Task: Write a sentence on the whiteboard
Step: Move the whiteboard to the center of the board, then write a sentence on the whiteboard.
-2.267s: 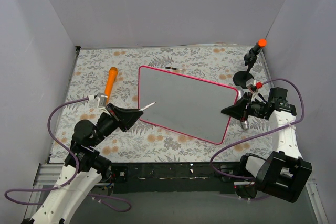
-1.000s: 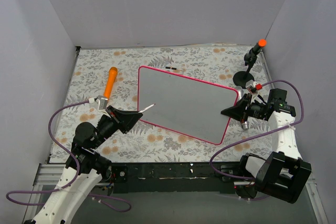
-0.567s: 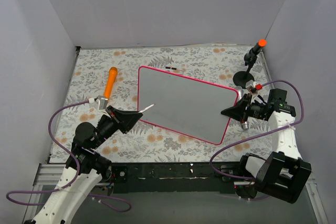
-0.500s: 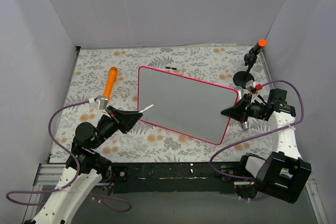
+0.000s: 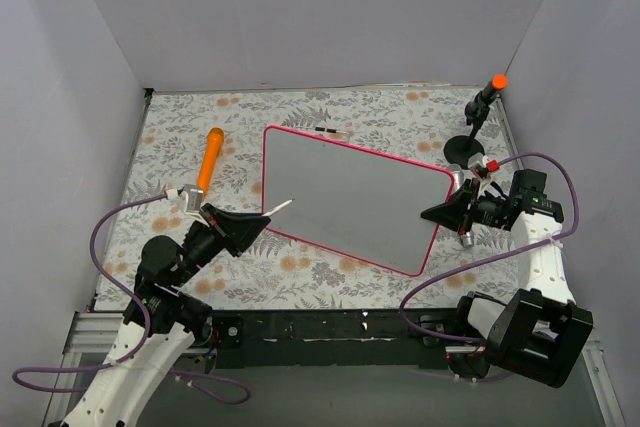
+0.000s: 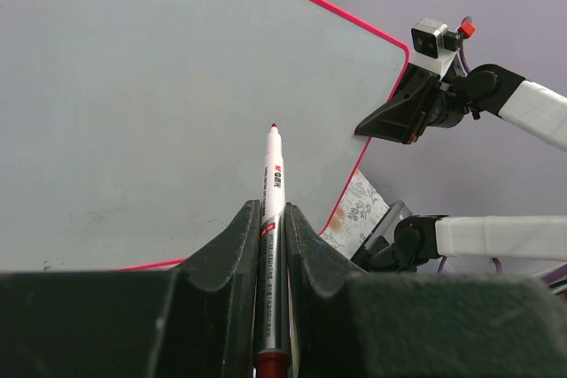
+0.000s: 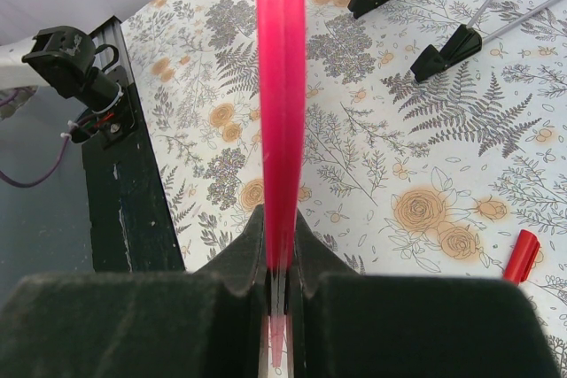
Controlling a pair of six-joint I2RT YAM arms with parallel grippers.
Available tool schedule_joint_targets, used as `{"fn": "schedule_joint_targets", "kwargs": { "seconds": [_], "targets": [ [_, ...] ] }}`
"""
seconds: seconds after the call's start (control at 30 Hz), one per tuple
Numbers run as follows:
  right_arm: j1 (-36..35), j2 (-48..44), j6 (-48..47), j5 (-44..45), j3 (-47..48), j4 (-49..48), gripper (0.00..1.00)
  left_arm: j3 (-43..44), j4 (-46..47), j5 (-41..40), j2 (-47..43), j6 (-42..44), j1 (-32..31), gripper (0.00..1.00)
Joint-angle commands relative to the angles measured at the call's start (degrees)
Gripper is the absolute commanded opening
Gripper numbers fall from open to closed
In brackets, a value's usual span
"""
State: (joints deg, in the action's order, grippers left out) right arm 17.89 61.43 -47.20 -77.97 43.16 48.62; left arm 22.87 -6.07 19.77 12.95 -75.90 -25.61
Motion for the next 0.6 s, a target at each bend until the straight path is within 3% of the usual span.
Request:
{"fn": "schedule_joint_targets", "kwargs": {
  "seconds": [0.0,0.57],
  "targets": [
    [0.2,-0.8,-4.7,5.6,0.3,-1.9,0.01,-0.2,-0.3,-1.0,-0.5,0.4,0.4,0.00],
    [0.2,-1.1,-5.5,5.5,0.4,-1.2,0.01,-0.2,0.1,-2.2,-0.2,-0.1,0.4,0.00]
  ]
}}
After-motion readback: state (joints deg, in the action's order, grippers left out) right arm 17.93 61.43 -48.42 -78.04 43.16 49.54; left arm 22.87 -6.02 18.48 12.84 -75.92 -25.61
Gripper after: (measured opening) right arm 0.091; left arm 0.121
